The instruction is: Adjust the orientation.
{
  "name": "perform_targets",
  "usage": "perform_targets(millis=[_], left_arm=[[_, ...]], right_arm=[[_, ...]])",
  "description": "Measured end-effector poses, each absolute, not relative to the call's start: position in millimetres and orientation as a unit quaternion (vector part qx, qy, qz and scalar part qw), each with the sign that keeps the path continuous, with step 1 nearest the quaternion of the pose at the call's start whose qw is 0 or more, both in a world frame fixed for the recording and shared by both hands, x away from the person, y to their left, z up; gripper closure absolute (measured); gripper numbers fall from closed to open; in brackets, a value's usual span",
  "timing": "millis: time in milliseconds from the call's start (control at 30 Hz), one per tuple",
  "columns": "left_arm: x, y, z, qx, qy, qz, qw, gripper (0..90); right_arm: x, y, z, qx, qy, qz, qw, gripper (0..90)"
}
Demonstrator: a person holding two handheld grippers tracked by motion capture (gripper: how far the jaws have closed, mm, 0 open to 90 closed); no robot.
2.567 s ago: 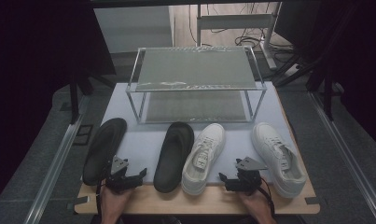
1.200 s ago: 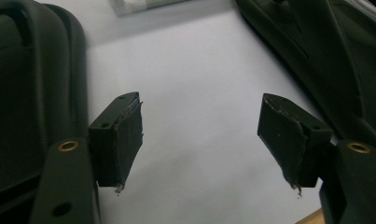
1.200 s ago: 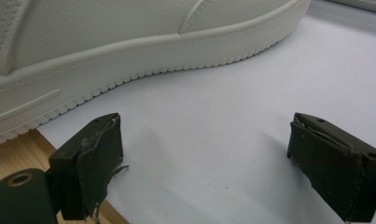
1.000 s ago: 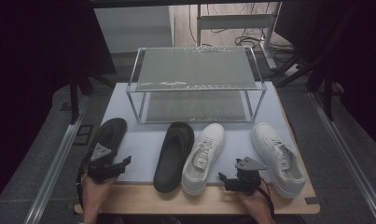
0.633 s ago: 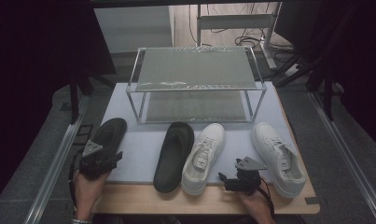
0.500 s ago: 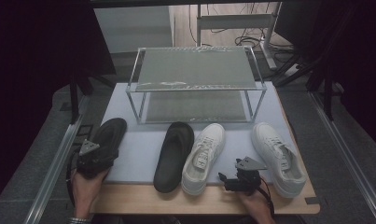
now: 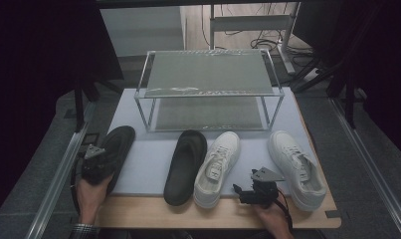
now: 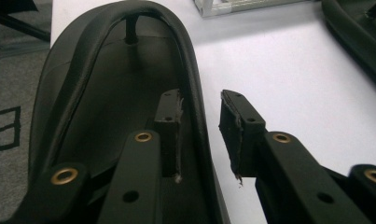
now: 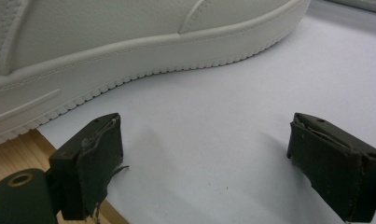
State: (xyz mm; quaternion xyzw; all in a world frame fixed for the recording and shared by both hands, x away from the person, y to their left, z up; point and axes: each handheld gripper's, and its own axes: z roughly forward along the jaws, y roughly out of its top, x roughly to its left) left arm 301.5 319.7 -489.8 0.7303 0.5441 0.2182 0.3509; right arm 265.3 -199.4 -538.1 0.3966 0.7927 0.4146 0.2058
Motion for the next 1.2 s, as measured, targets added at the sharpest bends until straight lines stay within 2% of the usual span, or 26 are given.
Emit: perform_targets(millis=[500, 833, 1200], left_arm=[[308.3, 316.8, -494.5, 0.727, 0.559, 0.21, 0.34, 82.0], [299.4, 322.3, -485.9, 0.716, 0.557, 0.229, 0.353, 82.9], [282.8, 316.7, -476.3, 0.731, 0.529, 0.231, 0.364, 82.9]], right_arm=[[265.3, -199.5, -538.1, 0.397, 0.793, 0.415, 0.206, 10.1], [265.3, -199.5, -538.1, 0.397, 0.793, 0.415, 0.206, 10.2], [265.3, -199.5, -538.1, 0.397, 0.793, 0.415, 0.206, 10.2]])
